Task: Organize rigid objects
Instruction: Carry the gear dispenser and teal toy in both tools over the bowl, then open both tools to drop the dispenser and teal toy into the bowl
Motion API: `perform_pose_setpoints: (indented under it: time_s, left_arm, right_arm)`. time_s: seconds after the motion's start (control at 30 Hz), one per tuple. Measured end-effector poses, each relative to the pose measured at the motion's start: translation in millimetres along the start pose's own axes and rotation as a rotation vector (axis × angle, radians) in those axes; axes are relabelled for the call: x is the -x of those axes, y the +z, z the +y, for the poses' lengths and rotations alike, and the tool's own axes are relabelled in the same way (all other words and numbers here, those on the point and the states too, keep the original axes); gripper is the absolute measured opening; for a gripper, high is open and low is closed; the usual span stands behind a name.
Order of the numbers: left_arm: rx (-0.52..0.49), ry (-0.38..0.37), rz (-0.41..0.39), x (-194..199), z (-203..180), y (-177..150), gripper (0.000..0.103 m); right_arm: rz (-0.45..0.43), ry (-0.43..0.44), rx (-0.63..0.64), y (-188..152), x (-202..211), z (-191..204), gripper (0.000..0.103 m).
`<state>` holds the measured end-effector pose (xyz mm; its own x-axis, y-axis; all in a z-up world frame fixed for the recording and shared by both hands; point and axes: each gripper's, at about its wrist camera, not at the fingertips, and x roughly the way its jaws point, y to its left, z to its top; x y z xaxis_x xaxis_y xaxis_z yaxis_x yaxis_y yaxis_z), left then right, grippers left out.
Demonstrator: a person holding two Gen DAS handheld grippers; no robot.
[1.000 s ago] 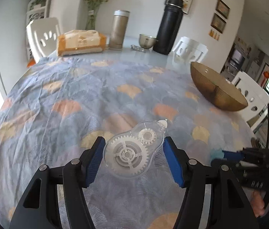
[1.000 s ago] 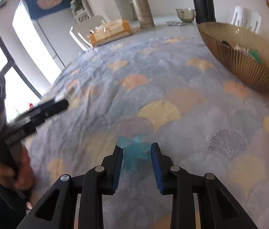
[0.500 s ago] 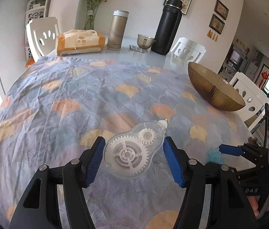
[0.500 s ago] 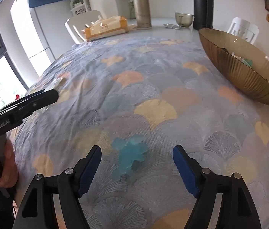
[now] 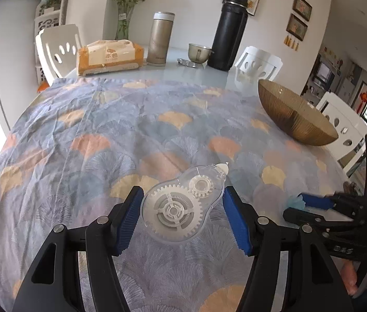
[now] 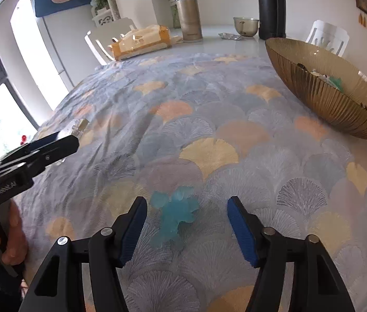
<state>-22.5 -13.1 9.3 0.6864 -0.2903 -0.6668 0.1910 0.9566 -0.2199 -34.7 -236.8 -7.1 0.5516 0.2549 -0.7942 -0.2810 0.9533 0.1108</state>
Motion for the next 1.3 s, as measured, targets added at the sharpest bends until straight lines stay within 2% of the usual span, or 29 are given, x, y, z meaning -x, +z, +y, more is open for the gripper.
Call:
perform_pose_setpoints:
  time_s: [0.03,0.17,0.3,0.37,0.57,0.7,0.87,1.03,1.3]
  left_arm:
    - [0.007,-0.004,0.001,0.4,0.7,0.3,0.061]
    - [-0.009,-0.007,-0.011,8.4,-7.1,4.0,0.060]
    - [-0.105,0.081,-0.022,14.0,-35.6,25.3,0.060]
    - [-0.131,0.088,-0.048,19.1,-48.8,39.8,0.060]
    - [-0.258,0.083,-0.201,31.3,-112.3,92.9,0.060]
    - [-0.303,0.036,-0.226,18.3,-146.8,116.5,0.060]
    - [-0.349,-0.024,-0.191,-11.8,-182.3,124.8,0.060]
    - [-0.369,-0.077,-0.122,-48.9,-208.4,119.6,0.060]
    - [-0.350,-0.145,-0.011,-94.2,-221.2,117.9,0.060]
  right_arm:
    - [-0.002,0.001,0.009,-0.3,0.5,2.3,0.029]
    - [0.007,-0.017,0.001,-1.0,3.4,2.4,0.029]
    - [-0.024,-0.039,-0.034,11.6,26.7,-10.3,0.029]
    - [-0.056,-0.056,-0.052,20.0,42.6,-19.6,0.029]
    - [-0.225,-0.147,-0.136,56.7,107.4,-67.1,0.029]
    - [-0.311,-0.206,-0.194,81.1,143.3,-97.1,0.029]
    - [-0.344,-0.270,-0.244,96.1,157.4,-122.1,0.029]
    - [-0.286,-0.303,-0.337,100.4,132.9,-150.9,0.029]
    - [-0.223,-0.289,-0.479,98.7,99.8,-190.9,0.029]
